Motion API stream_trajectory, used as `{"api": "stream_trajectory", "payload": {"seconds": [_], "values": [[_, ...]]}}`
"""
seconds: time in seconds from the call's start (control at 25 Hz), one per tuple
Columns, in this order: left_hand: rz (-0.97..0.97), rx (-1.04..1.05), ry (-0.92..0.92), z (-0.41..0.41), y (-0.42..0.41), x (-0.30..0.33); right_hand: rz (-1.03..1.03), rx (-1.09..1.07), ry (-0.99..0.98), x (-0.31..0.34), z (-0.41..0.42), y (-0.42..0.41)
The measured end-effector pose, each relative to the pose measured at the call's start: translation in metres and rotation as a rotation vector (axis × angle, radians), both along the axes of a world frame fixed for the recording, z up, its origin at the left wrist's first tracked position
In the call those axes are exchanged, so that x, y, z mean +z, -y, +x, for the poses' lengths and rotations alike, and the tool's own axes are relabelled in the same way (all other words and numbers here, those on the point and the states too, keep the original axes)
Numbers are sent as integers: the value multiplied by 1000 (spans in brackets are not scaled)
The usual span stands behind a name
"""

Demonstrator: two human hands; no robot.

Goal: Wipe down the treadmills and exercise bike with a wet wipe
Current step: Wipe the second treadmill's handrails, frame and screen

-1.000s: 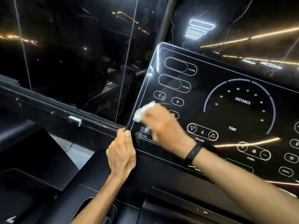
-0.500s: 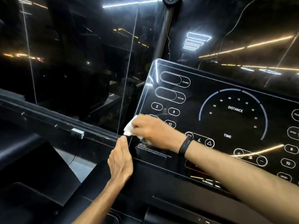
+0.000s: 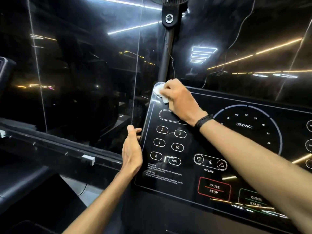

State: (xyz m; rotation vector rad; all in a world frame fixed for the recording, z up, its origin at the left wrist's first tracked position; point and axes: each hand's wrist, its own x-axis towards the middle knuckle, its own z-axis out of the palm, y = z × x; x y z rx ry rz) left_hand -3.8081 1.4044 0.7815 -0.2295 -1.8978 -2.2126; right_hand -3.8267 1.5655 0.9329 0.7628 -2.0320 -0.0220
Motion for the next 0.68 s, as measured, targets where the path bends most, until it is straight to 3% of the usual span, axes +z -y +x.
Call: {"api": "stream_trajectory", "payload": {"seconds": [0.04, 0.08, 0.2, 0.24, 0.36, 0.4, 0.44, 0.56, 0.6, 0.68], "values": [[-12, -11, 4, -2, -4, 5, -51, -34, -12, -7, -2, 2], [-22, -19, 8, -4, -9, 10, 29, -25, 22, -24, -1, 10], [-88, 25, 10, -6, -18, 8, 475, 135, 182, -47, 8, 14], [-108, 39, -9, -8, -19, 3, 457, 136, 146, -27, 0, 4], [-124, 48, -42, -12, -18, -6, 12, -22, -52, 29, -18, -8], [-125, 53, -48, -13, -18, -7, -42, -64, -71, 23, -18, -4], [-130, 60, -53, -13, -19, -6, 20, -81, -51, 6, -15, 5], [-134, 54, -71, -11, -20, -6, 474, 38, 106, -45, 7, 21], [-140, 57, -75, -10, -19, -7, 483, 56, 115, -33, 7, 14], [-151, 58, -78, -10, -19, -9, 211, -14, -5, 9, -5, -7]]}}
